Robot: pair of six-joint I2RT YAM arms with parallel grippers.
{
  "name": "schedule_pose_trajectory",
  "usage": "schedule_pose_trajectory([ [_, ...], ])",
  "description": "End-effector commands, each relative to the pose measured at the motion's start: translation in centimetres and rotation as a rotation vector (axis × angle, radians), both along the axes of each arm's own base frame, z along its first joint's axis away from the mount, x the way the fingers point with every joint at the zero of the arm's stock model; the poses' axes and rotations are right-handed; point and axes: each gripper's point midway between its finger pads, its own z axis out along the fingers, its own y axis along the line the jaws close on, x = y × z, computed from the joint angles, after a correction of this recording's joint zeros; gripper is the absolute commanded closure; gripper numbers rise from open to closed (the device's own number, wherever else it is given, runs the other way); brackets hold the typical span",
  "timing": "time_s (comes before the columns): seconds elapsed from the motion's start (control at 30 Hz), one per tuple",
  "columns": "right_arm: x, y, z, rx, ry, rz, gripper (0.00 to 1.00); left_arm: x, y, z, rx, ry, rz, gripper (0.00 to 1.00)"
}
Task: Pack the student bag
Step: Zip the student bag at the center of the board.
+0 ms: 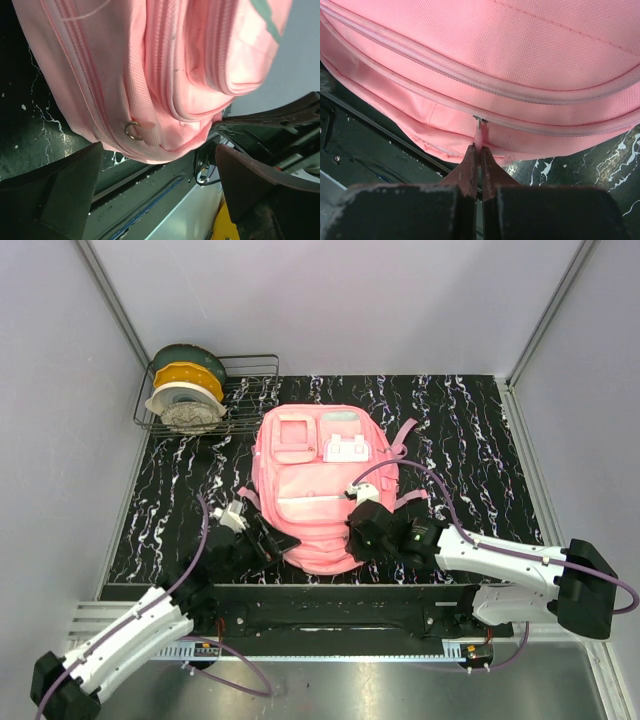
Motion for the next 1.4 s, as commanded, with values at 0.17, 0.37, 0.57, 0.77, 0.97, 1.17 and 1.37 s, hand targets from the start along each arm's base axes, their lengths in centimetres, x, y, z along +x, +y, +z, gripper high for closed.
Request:
schedule_pose_trajectory([
  [0.17, 1.0, 2.1, 3.8, 0.136, -0.067, 0.008, 1.00, 4.3, -3.0, 3.1, -0.134, -0.152, 0.091, 0.33],
  [0.37, 1.6, 0.0, 3.1, 0.020, -0.120, 0.061, 1.00, 4.9, -1.8, 2.9, -0.066, -0.183, 0.125, 1.00],
  [0.57, 2.3, -2.5, 2.0, -0.008, -0.095, -0.002, 1.00, 5.6, 4.5, 4.0, 0.129, -0.242, 0.230, 1.00],
  [0.77, 3.5, -3.8, 2.4, -0.020, -0.128, -0.047, 1.00, 5.9, 7.3, 4.0, 0.214, -0.203, 0.166, 1.00],
  [0.97, 7.2, -7.1, 0.8, -0.113, -0.127, -0.187, 1.00, 6.5, 8.5, 6.4, 0.206, -0.223, 0.124, 1.00],
  [1.17, 12.2, -8.3, 0.9, -0.066, -0.185, -0.303, 1.00, 5.9, 7.8, 7.3, 0.162, -0.223, 0.070, 1.00],
  [1.37, 17.3, -9.2, 1.2, -0.055, -0.221, -0.361, 1.00, 5.6, 7.6, 7.0, 0.148, -0.213, 0.058, 1.00],
])
